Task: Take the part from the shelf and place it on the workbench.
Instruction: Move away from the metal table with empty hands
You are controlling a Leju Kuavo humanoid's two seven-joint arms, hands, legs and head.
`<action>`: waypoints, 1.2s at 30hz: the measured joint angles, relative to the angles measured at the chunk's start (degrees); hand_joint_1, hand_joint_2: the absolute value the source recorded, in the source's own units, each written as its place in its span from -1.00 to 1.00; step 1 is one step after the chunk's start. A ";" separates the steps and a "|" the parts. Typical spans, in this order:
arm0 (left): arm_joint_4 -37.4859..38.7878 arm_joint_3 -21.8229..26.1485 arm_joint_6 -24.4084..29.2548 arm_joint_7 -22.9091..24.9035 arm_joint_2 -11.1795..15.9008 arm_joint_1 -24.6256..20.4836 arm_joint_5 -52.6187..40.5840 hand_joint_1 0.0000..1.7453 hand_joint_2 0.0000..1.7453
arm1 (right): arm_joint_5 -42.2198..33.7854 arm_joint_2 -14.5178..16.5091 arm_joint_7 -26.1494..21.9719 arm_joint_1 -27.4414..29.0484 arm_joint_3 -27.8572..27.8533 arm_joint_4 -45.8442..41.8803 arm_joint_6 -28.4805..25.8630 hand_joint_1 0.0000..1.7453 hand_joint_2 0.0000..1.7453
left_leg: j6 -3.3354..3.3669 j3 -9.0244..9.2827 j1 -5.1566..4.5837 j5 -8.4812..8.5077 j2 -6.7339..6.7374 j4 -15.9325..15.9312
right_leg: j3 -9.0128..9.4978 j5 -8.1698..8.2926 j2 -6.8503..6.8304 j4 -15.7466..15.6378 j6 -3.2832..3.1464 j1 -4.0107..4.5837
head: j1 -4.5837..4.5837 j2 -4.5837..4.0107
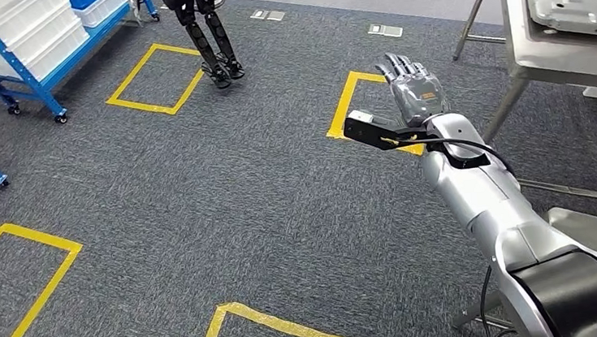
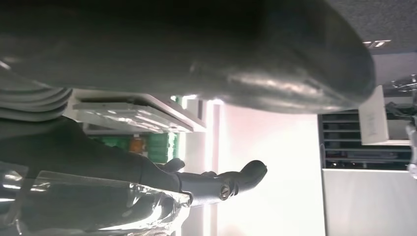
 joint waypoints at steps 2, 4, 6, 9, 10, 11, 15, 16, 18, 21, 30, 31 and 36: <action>0.00 0.02 -0.01 0.45 -0.02 -0.02 -0.02 -1.00 -1.00 | 0.45 0.01 0.54 0.18 0.01 0.86 -0.64 -1.00 -1.00 | 0.51 1.23 -0.47 0.28 0.53 -2.49 | 0.11 -0.22 -0.86 -0.05 0.35 0.36 | 0.10 0.00; 0.01 0.10 -0.01 0.66 -0.04 0.03 -0.04 -1.00 -1.00 | 0.71 0.10 1.07 0.83 -0.02 1.84 -1.42 -1.00 -1.00 | 1.06 1.31 -0.41 0.55 -0.69 -2.88 | 0.23 -0.49 -1.56 -0.10 0.84 0.47 | 0.16 0.00; 0.01 0.39 0.06 0.57 -0.14 0.02 -0.05 -1.00 -1.00 | 0.71 -0.04 1.95 1.79 -0.26 2.96 -2.09 -1.00 -1.00 | 1.80 1.71 -0.13 1.00 -1.74 -3.56 | -0.55 -1.67 0.23 1.87 1.25 0.32 | 0.23 0.00; 0.00 0.86 0.17 0.42 -0.26 -0.17 -0.07 -1.00 -1.00 | 0.47 -1.02 3.01 4.38 -0.93 5.21 -3.04 -1.00 -1.00 | 2.34 1.90 0.07 1.29 -3.73 -3.86 | -5.54 -5.66 3.58 12.19 1.21 -0.21 | 0.33 0.00; 0.00 0.92 0.17 0.42 -0.31 -0.12 -0.07 -1.00 -1.00 | 0.23 -1.43 2.98 5.68 -1.24 5.94 -3.41 -1.00 -1.00 | 2.35 1.89 0.09 1.30 -4.62 -3.85 | -7.15 -6.46 3.79 15.13 1.38 -0.32 | 0.34 0.00; 0.00 0.97 0.18 0.45 -0.38 -0.02 -0.08 -1.00 -1.00 | -0.08 -1.72 2.86 6.97 -1.59 6.58 -3.72 -1.00 -1.00 | 2.35 1.89 0.09 1.30 -5.49 -3.83 | -7.91 -6.45 3.89 16.19 1.72 -0.41 | 0.36 0.00; 0.00 1.15 0.33 0.55 -0.77 0.10 0.01 -1.00 -1.00 | -1.72 -1.81 2.75 10.20 -2.99 8.32 -4.02 -1.00 -1.00 | 1.87 1.77 0.06 1.07 -8.09 -3.36 | -2.64 -0.95 5.91 3.76 3.32 -1.13 | 0.33 0.00; 0.00 1.27 0.39 0.57 -0.84 0.08 0.08 -1.00 -1.00 | -2.26 -1.68 2.92 10.72 -3.20 8.72 -3.92 -1.00 -1.00 | 1.56 1.66 0.00 0.98 -8.53 -3.19 | -1.51 -0.10 6.43 1.40 3.19 -1.22 | 0.31 0.00; 0.01 1.66 0.67 0.68 -0.98 0.13 0.27 -1.00 -1.00 | -3.82 -1.14 3.48 12.04 -3.78 9.57 -3.10 -1.00 -1.00 | 0.86 1.48 0.00 0.97 -9.33 -3.14 | -0.80 0.35 6.12 0.34 2.36 -0.94 | 0.27 0.00; 0.02 2.28 1.02 0.70 -1.16 0.38 0.43 -1.00 -1.00 | -6.37 -0.03 4.39 14.52 -5.63 10.61 -1.41 -1.00 -1.00 | 0.00 0.55 0.21 -0.19 -7.45 -1.63 | -0.55 0.72 4.72 -0.04 0.97 -1.21 | 0.13 0.00; 0.01 2.64 0.84 0.19 -1.16 0.17 -0.33 -1.00 -1.00 | -10.53 1.46 6.14 25.27 -12.08 13.77 -0.58 -1.00 -1.00 | -0.33 0.36 0.18 -1.74 0.00 1.36 | 0.02 0.06 -0.38 -0.16 -0.10 -0.49 | -0.27 0.00; 0.01 2.66 0.82 0.11 -1.13 0.10 -0.41 -1.00 -1.00 | -10.55 1.56 6.22 26.19 -12.52 13.93 -0.59 -1.00 -1.00 | -0.02 1.93 -0.05 -1.03 0.81 -1.39 | 0.17 -0.10 -0.81 -0.15 0.15 -0.32 | -0.21 0.00; 0.00 2.81 0.80 -0.03 -1.13 0.05 -0.54 -1.00 -1.00 | -10.55 1.98 6.23 28.28 -13.83 14.49 -0.61 -1.00 -1.00 | 1.53 2.98 -0.33 -0.29 -0.78 -3.70 | 0.22 -1.15 -0.69 0.71 1.37 -0.08 | -0.08 0.00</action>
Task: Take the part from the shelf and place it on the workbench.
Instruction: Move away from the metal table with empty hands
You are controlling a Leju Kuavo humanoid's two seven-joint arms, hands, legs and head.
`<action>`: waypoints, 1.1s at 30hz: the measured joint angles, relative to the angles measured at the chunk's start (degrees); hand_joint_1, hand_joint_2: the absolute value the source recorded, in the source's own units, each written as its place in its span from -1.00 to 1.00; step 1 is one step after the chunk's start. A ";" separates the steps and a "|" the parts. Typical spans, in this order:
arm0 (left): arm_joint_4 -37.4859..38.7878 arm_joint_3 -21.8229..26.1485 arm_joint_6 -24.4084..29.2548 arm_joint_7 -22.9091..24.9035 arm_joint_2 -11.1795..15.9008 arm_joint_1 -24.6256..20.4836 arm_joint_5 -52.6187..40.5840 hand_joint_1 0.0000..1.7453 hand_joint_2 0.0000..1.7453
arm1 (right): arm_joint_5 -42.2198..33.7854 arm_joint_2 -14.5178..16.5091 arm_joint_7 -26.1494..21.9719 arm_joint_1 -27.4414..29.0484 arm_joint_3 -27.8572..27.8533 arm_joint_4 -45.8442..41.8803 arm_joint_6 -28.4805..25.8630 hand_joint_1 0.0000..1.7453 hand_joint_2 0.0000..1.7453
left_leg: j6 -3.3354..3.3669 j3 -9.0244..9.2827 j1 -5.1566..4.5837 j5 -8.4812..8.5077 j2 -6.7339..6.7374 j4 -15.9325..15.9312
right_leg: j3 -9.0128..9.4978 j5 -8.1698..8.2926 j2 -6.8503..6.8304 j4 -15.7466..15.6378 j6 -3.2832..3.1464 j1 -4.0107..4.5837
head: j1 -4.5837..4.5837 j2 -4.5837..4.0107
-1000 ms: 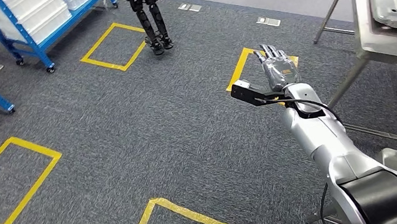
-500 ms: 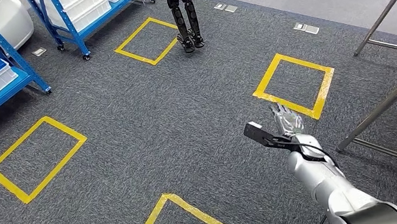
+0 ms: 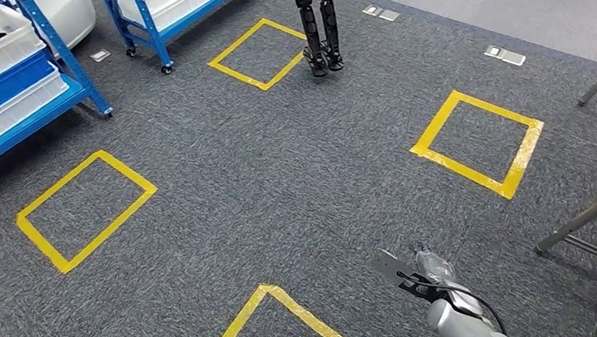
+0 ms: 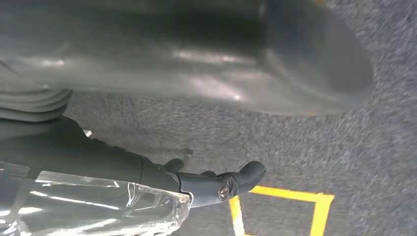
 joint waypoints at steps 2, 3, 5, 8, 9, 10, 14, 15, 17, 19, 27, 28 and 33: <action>0.00 0.04 0.00 -0.05 -0.05 -0.22 -0.05 -1.00 -1.00 | -0.03 -0.08 0.08 0.32 -0.39 0.24 0.14 -1.00 -1.00 | 0.64 0.33 0.31 0.43 -1.12 -0.43 | -2.32 -2.63 2.92 5.26 -0.20 -0.29 | 0.16 0.00; 0.00 0.06 -0.01 -0.09 -0.04 -0.36 -0.11 -1.00 -1.00 | -0.11 -0.13 0.23 0.60 -0.60 0.42 0.35 -1.00 -1.00 | 0.81 0.29 0.36 0.50 -1.86 -0.46 | -4.11 -4.32 3.87 9.25 -0.42 -0.41 | 0.24 0.00; 0.00 0.09 -0.10 -0.18 -0.07 -0.39 -0.23 -1.00 -1.00 | -0.40 -0.25 0.68 1.53 -1.06 0.74 0.91 -1.00 -1.00 | 0.85 0.24 0.35 0.52 -3.51 -0.44 | -7.02 -6.19 4.41 15.16 -0.24 -0.58 | 0.28 0.00; 0.00 0.11 -0.31 -0.25 -0.15 -0.23 -0.56 -1.00 -1.00 | -0.77 -0.23 1.09 3.39 -2.09 0.98 1.29 -1.00 -1.00 | 0.68 0.31 0.43 0.51 -6.00 -0.26 | -3.94 -2.82 5.35 8.55 1.26 -0.93 | 0.30 0.00; 0.00 0.13 -0.43 -0.25 -0.16 -0.24 -0.77 -1.00 -1.00 | -0.86 -0.19 1.32 4.06 -2.49 1.10 1.37 -1.00 -1.00 | 0.46 0.28 0.36 0.43 -6.76 -0.05 | -2.05 -1.32 6.29 4.44 1.57 -1.11 | 0.32 0.00; 0.00 0.13 -0.59 -0.25 -0.18 -0.25 -1.03 -1.00 -1.00 | -0.87 -0.14 1.64 4.75 -2.87 1.24 1.54 -1.00 -1.00 | 0.16 0.19 0.29 0.34 -7.39 0.15 | -0.56 -0.26 6.96 1.38 1.57 -1.24 | 0.30 0.00; 0.01 0.13 -1.06 -0.19 -0.16 0.04 -1.80 -1.00 -1.00 | -0.54 0.61 2.86 7.76 -3.76 1.73 2.35 -1.00 -1.00 | -1.09 -0.30 0.44 0.17 -8.59 0.39 | 0.79 0.58 6.43 -0.87 0.18 -1.26 | 0.26 0.00; 0.02 0.12 -1.11 -0.16 -0.20 0.11 -1.95 -1.00 -1.00 | -0.57 0.85 2.93 8.32 -3.95 1.80 2.54 -1.00 -1.00 | -1.37 -0.62 0.46 -0.35 -7.63 1.01 | 0.87 0.69 6.03 -0.99 -0.30 -1.38 | 0.20 0.00; 0.02 0.10 -1.25 -0.13 -0.29 -0.04 -2.28 -1.00 -1.00 | -0.42 1.25 2.98 9.40 -4.33 1.92 3.09 -1.00 -1.00 | -1.88 -2.66 0.56 -3.21 -4.49 5.48 | 0.99 0.79 5.07 -1.19 -1.20 -1.46 | -0.16 0.00; 0.02 0.09 -1.42 -0.14 -0.48 -0.28 -2.58 -1.00 -1.00 | 0.22 1.60 3.16 10.69 -4.60 2.17 3.92 -1.00 -1.00 | -2.38 -6.22 0.75 -6.71 -2.45 12.87 | 1.05 0.63 3.82 -1.17 -1.69 -1.21 | -0.43 0.00; 0.00 0.09 -1.26 -0.04 -0.83 -0.90 -2.86 -1.00 -1.00 | 1.96 3.59 4.91 13.64 -4.65 2.93 6.69 -1.00 -1.00 | -1.88 0.35 0.43 -1.03 1.86 0.78 | 1.77 -0.32 -0.25 -1.16 -0.66 -0.40 | -0.31 0.00; 0.00 0.09 -1.21 -0.02 -0.86 -0.96 -2.88 -1.00 -1.00 | 1.95 3.65 4.93 13.76 -4.65 2.99 6.75 -1.00 -1.00 | -1.61 0.29 0.23 -0.97 1.13 0.76 | 1.91 -0.38 -0.73 -1.25 -0.34 -0.33 | -0.24 0.00; 0.00 0.13 -1.11 0.02 -1.12 -1.09 -3.07 -1.00 -1.00 | 1.72 3.79 4.99 14.02 -4.67 3.27 6.87 -1.00 -1.00 | -0.01 0.88 0.59 -0.19 -1.67 -0.33 | -1.12 -4.69 3.06 6.39 0.15 -0.68 | 0.12 0.00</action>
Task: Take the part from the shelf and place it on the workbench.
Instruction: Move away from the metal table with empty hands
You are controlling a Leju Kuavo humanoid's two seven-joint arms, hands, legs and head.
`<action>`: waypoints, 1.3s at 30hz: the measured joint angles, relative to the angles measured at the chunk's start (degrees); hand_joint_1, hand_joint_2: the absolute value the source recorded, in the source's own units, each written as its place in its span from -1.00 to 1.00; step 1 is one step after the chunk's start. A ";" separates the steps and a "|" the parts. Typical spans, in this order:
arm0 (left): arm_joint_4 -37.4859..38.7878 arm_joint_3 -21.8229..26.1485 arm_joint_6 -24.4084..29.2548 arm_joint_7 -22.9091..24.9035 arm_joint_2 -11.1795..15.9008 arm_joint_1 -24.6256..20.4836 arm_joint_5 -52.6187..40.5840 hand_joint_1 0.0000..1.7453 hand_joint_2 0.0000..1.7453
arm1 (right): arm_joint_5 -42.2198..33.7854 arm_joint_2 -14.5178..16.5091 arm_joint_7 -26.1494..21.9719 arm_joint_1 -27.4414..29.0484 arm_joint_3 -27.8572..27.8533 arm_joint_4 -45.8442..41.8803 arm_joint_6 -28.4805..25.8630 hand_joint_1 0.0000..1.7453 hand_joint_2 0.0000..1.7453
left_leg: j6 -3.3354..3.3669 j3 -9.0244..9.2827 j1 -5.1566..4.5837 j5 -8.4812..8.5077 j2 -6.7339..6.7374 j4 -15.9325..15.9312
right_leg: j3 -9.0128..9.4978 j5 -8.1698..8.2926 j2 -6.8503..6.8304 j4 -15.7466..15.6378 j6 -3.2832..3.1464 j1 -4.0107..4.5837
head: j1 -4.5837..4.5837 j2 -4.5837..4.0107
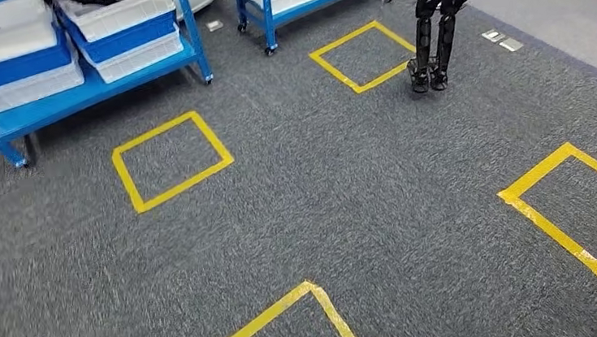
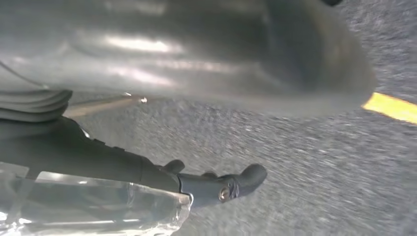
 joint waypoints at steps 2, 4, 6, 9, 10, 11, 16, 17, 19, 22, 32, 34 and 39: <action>0.00 -0.01 -0.13 -0.09 -0.04 -0.14 -0.32 -1.00 -1.00 | -0.52 -0.02 0.13 0.58 -0.11 0.21 0.07 -1.00 -1.00 | 0.24 -0.05 0.01 0.04 -1.46 0.03 | -3.48 -2.58 1.07 7.02 -0.27 0.00 | 0.16 0.00; 0.00 -0.05 -0.43 -0.14 -0.14 -0.09 -0.72 -1.00 -1.00 | -1.22 -0.08 0.20 1.20 -0.48 0.38 0.00 -1.00 -1.00 | 0.24 -0.03 0.00 0.04 -3.12 0.10 | -3.92 -1.87 1.45 7.39 0.33 0.01 | 0.18 0.00; -0.01 -0.19 -0.76 -0.11 -0.22 -0.16 -1.21 -1.00 -1.00 | -1.76 -0.14 0.05 1.55 -0.94 0.45 -0.14 -1.00 -1.00 | 0.12 0.04 0.02 0.01 -4.56 0.23 | -0.72 1.41 2.66 0.22 1.22 -0.24 | 0.20 0.00; -0.02 -0.55 -0.95 0.09 -0.33 -0.51 -1.87 -1.00 -1.00 | -2.20 -0.06 -0.27 2.24 -1.56 0.57 -0.24 -1.00 -1.00 | -0.67 -0.12 -0.29 -0.19 -6.17 0.66 | 2.36 4.22 4.44 -6.96 0.84 -0.37 | 0.18 0.00; -0.02 -0.62 -0.96 0.15 -0.38 -0.58 -1.99 -1.00 -1.00 | -2.28 0.04 -0.31 2.57 -1.73 0.62 -0.28 -1.00 -1.00 | -0.98 -0.20 -0.33 -0.17 -6.58 0.68 | 2.46 4.34 4.07 -7.07 0.38 -0.24 | 0.16 0.00; -0.02 -0.64 -0.97 0.20 -0.40 -0.60 -2.06 -1.00 -1.00 | -2.32 0.14 -0.33 2.84 -1.84 0.65 -0.33 -1.00 -1.00 | -1.23 -0.30 -0.24 -0.10 -6.93 0.62 | 2.61 4.45 3.59 -7.10 0.00 -0.32 | 0.15 0.00; -0.03 -0.70 -0.98 0.32 -0.55 -0.99 -2.12 -1.00 -1.00 | -2.34 0.46 -0.43 3.72 -2.02 0.76 -0.57 -1.00 -1.00 | -2.40 -5.46 0.02 -6.18 -1.22 11.35 | 3.04 4.71 1.12 -7.48 -1.71 -0.46 | -0.38 0.00; -0.03 -0.70 -0.98 0.32 -0.57 -1.09 -2.11 -1.00 -1.00 | -2.34 0.45 -0.43 3.99 -2.03 0.80 -0.52 -1.00 -1.00 | -2.55 -7.20 0.08 -7.49 -0.62 14.86 | 3.07 4.62 0.45 -7.47 -1.84 -0.32 | -0.39 0.00; -0.03 -0.69 -0.95 0.27 -0.53 -1.11 -2.03 -1.00 -1.00 | -2.35 0.42 -0.43 4.45 -2.09 0.87 -0.35 -1.00 -1.00 | -2.59 -8.05 0.13 -6.99 -0.15 16.46 | 3.18 4.44 -0.81 -7.45 -2.00 -0.19 | -0.41 0.00; -0.05 -0.66 -0.82 0.19 -0.30 -1.30 -1.87 -1.00 -1.00 | -2.33 0.49 -0.43 4.81 -2.31 0.90 -0.14 -1.00 -1.00 | -1.97 -2.34 -0.20 -1.97 2.05 5.90 | 3.63 4.06 -2.32 -7.44 -1.86 0.09 | -0.45 0.00; -0.07 -0.62 -1.00 0.48 -0.74 -1.41 -2.03 -1.00 -1.00 | -1.91 0.77 -0.86 6.53 -2.44 0.97 -0.09 -1.00 -1.00 | 0.57 0.27 -0.28 -0.16 -1.24 0.15 | -1.87 -3.04 1.02 6.01 -0.82 0.38 | 0.16 0.00; -0.07 -0.62 -0.87 0.56 -0.94 -1.14 -2.04 -1.00 -1.00 | -1.74 0.78 -0.90 6.92 -2.44 1.01 0.15 -1.00 -1.00 | 0.56 0.25 -0.26 -0.14 -2.82 0.22 | -3.38 -3.28 1.43 8.61 -0.14 0.15 | 0.20 0.00; -0.07 -0.61 -0.55 0.54 -0.96 -0.85 -2.15 -1.00 -1.00 | -1.41 0.81 -0.92 6.95 -2.44 1.03 1.09 -1.00 -1.00 | -0.46 0.14 -0.28 -0.41 -5.97 0.97 | 3.04 3.44 4.07 -6.39 1.20 -0.53 | 0.29 0.00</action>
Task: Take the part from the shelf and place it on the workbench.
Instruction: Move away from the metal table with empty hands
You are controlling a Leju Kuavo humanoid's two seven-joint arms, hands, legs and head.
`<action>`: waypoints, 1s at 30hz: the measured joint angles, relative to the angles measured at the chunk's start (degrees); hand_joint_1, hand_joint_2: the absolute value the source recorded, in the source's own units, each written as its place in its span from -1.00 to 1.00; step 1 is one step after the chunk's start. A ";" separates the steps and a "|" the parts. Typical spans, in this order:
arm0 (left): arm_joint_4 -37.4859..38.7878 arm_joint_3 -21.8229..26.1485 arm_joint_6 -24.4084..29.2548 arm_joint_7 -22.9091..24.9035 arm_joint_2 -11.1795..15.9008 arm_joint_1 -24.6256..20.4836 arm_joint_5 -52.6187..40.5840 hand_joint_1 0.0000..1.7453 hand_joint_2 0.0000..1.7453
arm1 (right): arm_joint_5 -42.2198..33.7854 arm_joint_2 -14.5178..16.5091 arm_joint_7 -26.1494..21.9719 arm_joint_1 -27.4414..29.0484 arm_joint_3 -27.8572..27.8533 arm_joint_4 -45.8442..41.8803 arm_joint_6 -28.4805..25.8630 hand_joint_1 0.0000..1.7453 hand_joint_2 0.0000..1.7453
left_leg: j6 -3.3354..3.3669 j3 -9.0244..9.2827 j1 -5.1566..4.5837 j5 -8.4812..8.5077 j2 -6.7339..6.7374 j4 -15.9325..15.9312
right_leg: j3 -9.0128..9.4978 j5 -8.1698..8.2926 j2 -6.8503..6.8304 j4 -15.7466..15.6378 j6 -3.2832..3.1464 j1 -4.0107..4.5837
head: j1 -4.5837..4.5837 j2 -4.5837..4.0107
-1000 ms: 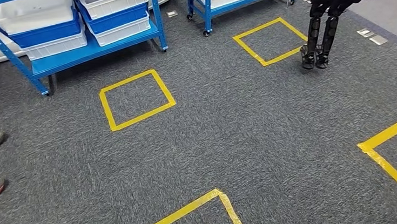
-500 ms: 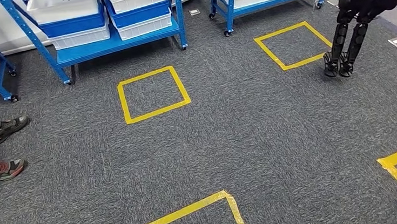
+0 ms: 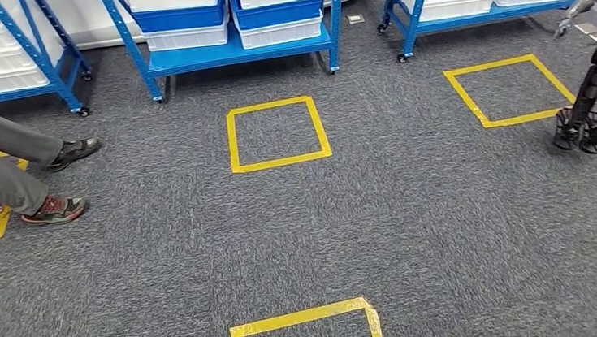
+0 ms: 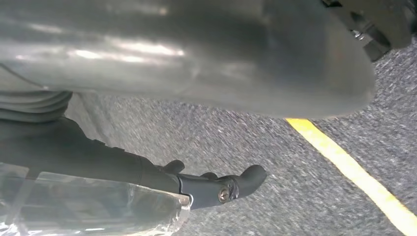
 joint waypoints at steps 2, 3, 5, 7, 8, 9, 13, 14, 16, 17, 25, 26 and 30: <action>0.01 -0.01 0.05 -0.01 0.04 0.07 -0.17 -1.00 -1.00 | 0.00 0.04 -0.02 0.02 0.00 0.02 0.09 -1.00 -1.00 | -0.62 -0.27 -0.04 0.08 -0.70 -0.01 | 0.27 0.27 -0.40 -0.46 -1.00 0.24 | 0.02 0.00; 0.02 -0.01 0.07 0.01 0.10 0.15 -0.22 -1.00 -1.00 | 0.00 0.08 -0.05 -0.01 0.00 0.02 0.10 -1.00 -1.00 | -0.87 -0.43 0.05 0.07 -0.61 0.06 | 0.40 0.43 -0.81 -0.49 -1.41 0.13 | -0.02 0.00; 0.03 -0.02 0.11 0.03 0.16 0.24 -0.32 -1.00 -1.00 | 0.00 0.16 -0.17 -0.03 0.00 0.01 0.11 -1.00 -1.00 | -1.38 -1.44 0.07 -1.38 1.57 2.16 | 0.51 0.69 -1.67 -0.63 -2.26 -0.16 | -0.26 0.00; 0.03 -0.03 0.14 0.04 0.15 0.09 -0.39 -1.00 -1.00 | -0.01 0.20 -0.26 0.13 0.00 0.02 0.15 -1.00 -1.00 | -1.86 -4.46 0.05 -5.07 4.51 8.69 | 0.54 0.65 -2.81 -0.68 -2.87 -0.08 | -0.53 0.00; 0.03 -0.03 0.14 0.04 0.14 0.01 -0.40 -1.00 -1.00 | -0.04 0.17 -0.28 0.26 -0.01 0.02 0.27 -1.00 -1.00 | -2.05 -6.38 0.14 -6.82 5.16 12.63 | 0.54 0.58 -3.51 -0.68 -3.04 0.04 | -0.59 0.00; 0.03 -0.03 0.14 0.04 0.14 0.01 -0.41 -1.00 -1.00 | -0.08 0.14 -0.29 0.35 -0.02 0.03 0.43 -1.00 -1.00 | -2.17 -7.88 0.24 -7.77 5.47 15.62 | 0.55 0.51 -4.21 -0.67 -3.13 0.14 | -0.57 0.00; 0.03 -0.03 0.09 0.04 0.17 -0.02 -0.62 -1.00 -1.00 | -0.19 0.12 -0.44 0.27 -0.07 0.03 0.74 -1.00 -1.00 | -1.64 -3.74 0.24 -2.66 7.62 7.64 | 1.01 0.11 -6.64 -0.67 -3.23 0.38 | -0.61 0.00; 0.02 -0.03 0.04 0.04 0.17 -0.13 -0.70 -1.00 -1.00 | -0.20 0.14 -0.49 0.24 -0.11 0.03 0.74 -1.00 -1.00 | -1.32 -1.84 0.03 -1.43 8.70 4.09 | 1.09 -0.08 -7.15 -0.66 -3.04 0.61 | -0.58 0.00; 0.01 -0.04 -0.04 0.04 0.14 -0.31 -0.93 -1.00 -1.00 | -0.21 0.11 -0.59 0.19 -0.30 0.03 0.73 -1.00 -1.00 | -0.79 -0.20 -0.45 -0.79 9.85 0.75 | 1.29 -0.40 -8.05 -0.66 -2.56 1.00 | -0.51 0.00; 0.01 -0.04 -0.09 0.04 0.11 -0.33 -1.02 -1.00 -1.00 | -0.22 0.11 -0.66 0.18 -0.40 0.02 0.71 -1.00 -1.00 | -0.61 -0.30 -0.65 -0.78 9.24 0.69 | 1.37 -0.48 -8.54 -0.74 -2.30 1.15 | -0.49 0.00; -0.02 -0.01 -0.33 -0.83 -0.42 -0.66 -0.98 -1.00 -1.00 | 0.44 -0.06 -0.31 0.61 -0.92 0.01 -0.27 -1.00 -1.00 | 1.01 0.11 -0.06 0.34 4.89 -0.78 | -6.79 -7.06 -2.65 15.47 -1.48 0.75 | 0.05 0.00; -0.02 -0.01 -0.30 -0.73 -0.48 -0.64 -0.98 -1.00 -1.00 | 0.62 -0.10 -0.14 0.71 -0.92 0.03 -0.15 -1.00 -1.00 | 0.99 0.15 -0.05 0.34 4.46 -0.75 | -6.72 -6.18 -2.60 14.70 -0.96 0.67 | 0.06 0.00; -0.02 0.01 -0.25 -0.37 -0.54 -0.67 -0.91 -1.00 -1.00 | 0.90 -0.13 0.02 0.68 -0.92 0.05 0.00 -1.00 -1.00 | 0.29 0.26 -0.26 -0.11 3.45 -0.24 | -1.07 0.33 -2.08 0.86 0.24 0.16 | 0.09 0.00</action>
